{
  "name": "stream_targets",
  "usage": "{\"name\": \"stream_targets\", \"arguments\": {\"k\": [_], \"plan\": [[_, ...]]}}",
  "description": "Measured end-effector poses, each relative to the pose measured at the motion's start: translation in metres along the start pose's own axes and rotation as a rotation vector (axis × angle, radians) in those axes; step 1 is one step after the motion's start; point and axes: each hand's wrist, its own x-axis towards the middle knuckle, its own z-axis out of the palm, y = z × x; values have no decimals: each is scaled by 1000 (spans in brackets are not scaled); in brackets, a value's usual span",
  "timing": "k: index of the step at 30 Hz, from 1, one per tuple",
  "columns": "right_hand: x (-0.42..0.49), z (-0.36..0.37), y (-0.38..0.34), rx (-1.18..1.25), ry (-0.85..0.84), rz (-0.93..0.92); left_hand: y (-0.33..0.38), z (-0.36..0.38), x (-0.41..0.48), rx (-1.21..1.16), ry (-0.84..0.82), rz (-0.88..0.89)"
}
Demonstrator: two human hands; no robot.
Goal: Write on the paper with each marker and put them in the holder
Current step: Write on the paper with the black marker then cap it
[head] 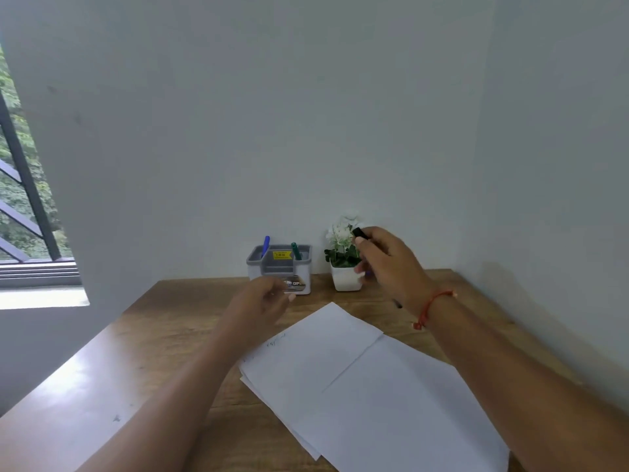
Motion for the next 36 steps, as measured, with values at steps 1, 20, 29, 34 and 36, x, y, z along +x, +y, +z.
{"name": "stream_targets", "arguments": {"k": [1,20,29,34,36], "plan": [[-4,8,0,-6,-45,4,1,0,0,-44,7,4],[-38,44,14,-772,-307,-350,38,6,-13,-895,-56,-153],[-39,41,15,-871,-293,-369,36,5,-13,-939,-79,-165],[-39,44,16,-829,-304,-247,31,7,-11,-960,-51,-211],[-39,41,18,-743,-302,-164,26,5,-9,-976,-10,-233]]}}
